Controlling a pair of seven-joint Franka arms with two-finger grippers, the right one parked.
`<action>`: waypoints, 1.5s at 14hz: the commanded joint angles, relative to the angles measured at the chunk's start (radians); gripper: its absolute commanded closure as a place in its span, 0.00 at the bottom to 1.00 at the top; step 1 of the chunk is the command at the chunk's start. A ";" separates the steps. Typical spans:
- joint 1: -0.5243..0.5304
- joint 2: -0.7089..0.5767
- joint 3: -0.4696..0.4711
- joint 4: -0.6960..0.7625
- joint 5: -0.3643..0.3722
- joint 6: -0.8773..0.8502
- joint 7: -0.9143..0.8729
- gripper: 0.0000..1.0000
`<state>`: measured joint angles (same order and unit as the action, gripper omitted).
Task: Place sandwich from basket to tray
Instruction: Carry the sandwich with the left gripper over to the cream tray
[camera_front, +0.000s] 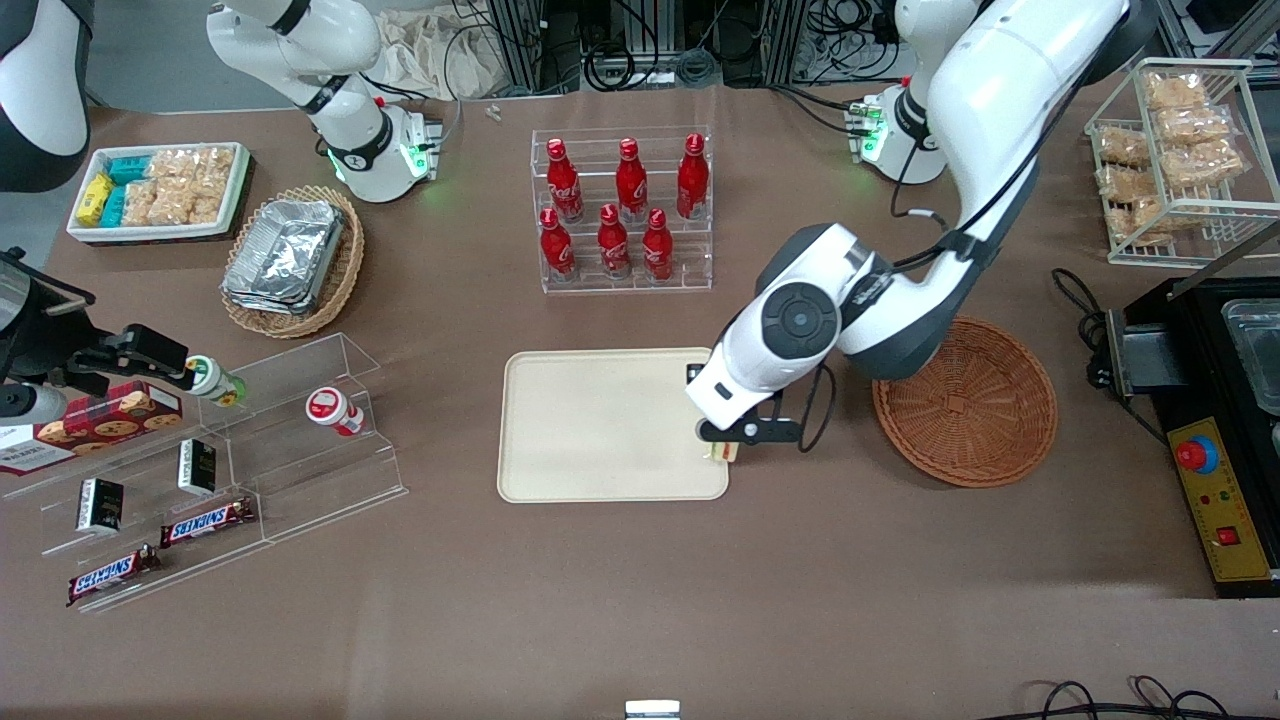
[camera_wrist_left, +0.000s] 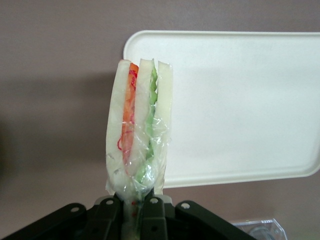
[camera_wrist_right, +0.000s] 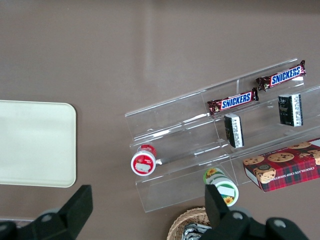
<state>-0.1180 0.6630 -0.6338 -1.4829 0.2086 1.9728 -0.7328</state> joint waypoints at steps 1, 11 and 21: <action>-0.040 0.075 0.002 0.039 0.078 0.017 -0.077 1.00; -0.063 0.178 0.025 0.032 0.144 0.124 -0.194 0.79; -0.002 -0.048 0.023 0.027 0.144 -0.144 -0.205 0.00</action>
<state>-0.1444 0.7228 -0.6184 -1.4299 0.3441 1.9114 -0.9545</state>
